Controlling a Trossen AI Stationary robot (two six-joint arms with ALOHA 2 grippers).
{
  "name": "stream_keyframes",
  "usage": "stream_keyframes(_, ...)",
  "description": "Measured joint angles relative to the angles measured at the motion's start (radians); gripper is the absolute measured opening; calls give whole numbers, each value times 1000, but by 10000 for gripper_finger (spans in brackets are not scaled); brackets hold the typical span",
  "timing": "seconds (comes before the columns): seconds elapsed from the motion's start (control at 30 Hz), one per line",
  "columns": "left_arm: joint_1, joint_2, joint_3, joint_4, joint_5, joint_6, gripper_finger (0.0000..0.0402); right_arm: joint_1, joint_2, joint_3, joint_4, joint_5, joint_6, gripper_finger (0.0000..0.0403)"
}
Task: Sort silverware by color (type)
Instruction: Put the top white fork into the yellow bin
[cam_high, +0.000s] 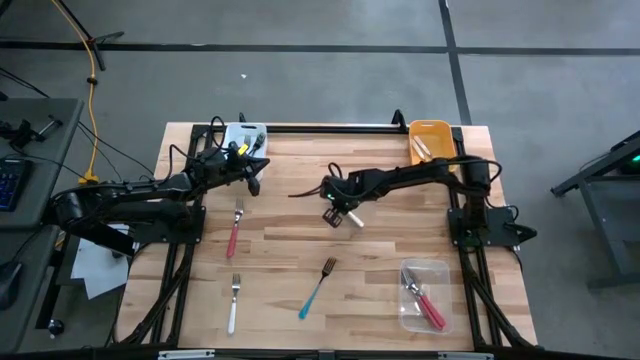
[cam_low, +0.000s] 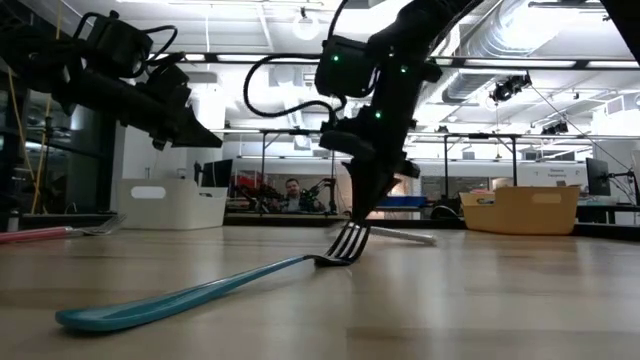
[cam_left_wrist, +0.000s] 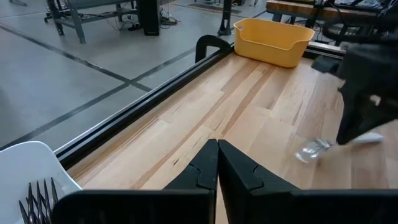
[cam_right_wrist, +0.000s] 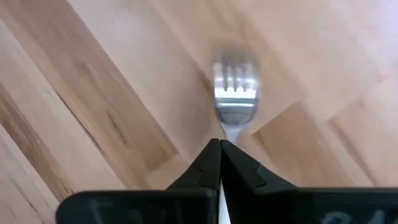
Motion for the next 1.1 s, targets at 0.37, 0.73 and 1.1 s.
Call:
stream_keyframes(0.37, 0, 0, 0, -3, 0, 0, 1, -47, -94, 6, -122, 7, 12, 3)
stream_keyframes(0.73, 0, 0, 0, -1, 3, -6, 1, -73, -36, 6, -120, 44, 0, 113)
stream_keyframes(1.1, 0, 0, 0, 0, 3, -7, 1, -112, 35, 6, -90, -20, 0, 99)
